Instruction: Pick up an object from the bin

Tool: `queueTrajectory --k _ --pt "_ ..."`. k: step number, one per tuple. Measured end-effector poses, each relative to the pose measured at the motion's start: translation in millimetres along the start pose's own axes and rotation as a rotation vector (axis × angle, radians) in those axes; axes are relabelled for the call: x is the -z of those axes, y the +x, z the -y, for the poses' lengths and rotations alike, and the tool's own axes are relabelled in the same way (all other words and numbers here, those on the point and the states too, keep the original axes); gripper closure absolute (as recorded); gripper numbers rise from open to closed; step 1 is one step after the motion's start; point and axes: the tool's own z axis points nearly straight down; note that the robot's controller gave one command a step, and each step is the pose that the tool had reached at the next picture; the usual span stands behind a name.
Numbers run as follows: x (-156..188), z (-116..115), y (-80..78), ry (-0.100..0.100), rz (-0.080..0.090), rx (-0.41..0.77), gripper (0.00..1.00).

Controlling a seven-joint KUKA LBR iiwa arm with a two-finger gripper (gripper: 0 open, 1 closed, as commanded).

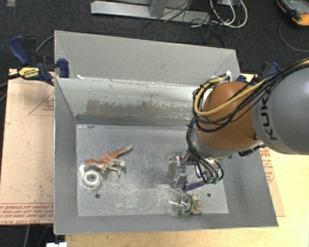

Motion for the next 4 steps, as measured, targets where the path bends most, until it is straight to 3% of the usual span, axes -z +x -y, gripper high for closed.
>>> queueTrajectory --k 1,2,3,4 --pt "81 -15 -12.2 0.0 -0.006 0.046 0.0" --pt "81 -15 -12.2 0.0 -0.006 0.046 0.0" --pt "-21 6 25.4 -0.001 -0.002 0.149 0.0" --pt "-41 -3 34.9 -0.002 -0.005 0.342 0.0"
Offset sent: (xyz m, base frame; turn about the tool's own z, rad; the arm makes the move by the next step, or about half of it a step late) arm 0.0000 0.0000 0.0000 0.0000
